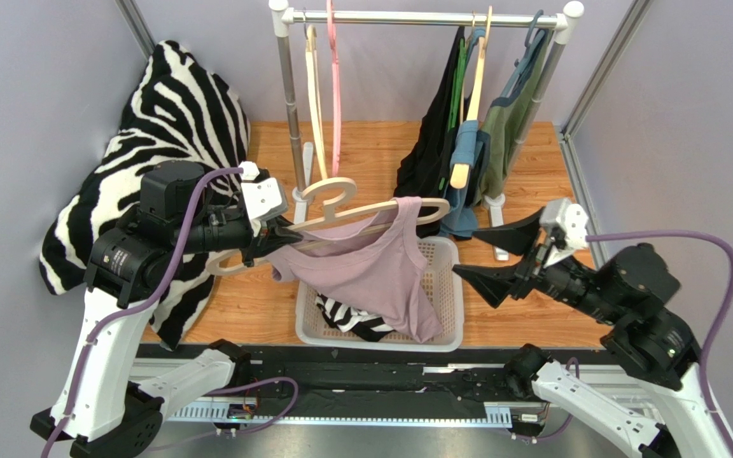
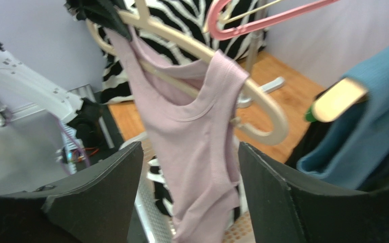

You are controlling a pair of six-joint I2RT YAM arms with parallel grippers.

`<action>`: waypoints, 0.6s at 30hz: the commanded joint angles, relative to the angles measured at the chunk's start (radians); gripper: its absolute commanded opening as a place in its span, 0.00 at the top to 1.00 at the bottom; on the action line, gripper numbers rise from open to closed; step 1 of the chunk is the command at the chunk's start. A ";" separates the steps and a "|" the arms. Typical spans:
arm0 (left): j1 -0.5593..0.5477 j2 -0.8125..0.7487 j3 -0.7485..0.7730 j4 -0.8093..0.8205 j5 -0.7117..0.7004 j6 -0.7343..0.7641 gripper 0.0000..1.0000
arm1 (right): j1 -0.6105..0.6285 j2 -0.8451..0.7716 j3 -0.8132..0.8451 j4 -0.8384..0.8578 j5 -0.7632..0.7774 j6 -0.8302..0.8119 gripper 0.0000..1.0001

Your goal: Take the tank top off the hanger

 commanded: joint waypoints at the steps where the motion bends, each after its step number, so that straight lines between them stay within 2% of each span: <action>1: 0.015 -0.005 0.015 0.072 0.037 -0.032 1.00 | 0.000 0.025 -0.138 0.110 -0.118 0.163 0.28; 9: 0.021 -0.017 0.006 0.050 0.078 -0.026 1.00 | 0.000 0.117 -0.204 0.369 -0.048 0.220 0.33; 15: 0.022 -0.016 0.003 0.036 0.107 -0.019 1.00 | 0.009 0.214 -0.206 0.499 -0.047 0.249 0.41; 18: 0.022 -0.017 0.003 0.033 0.113 -0.016 1.00 | 0.032 0.254 -0.201 0.527 -0.052 0.258 0.48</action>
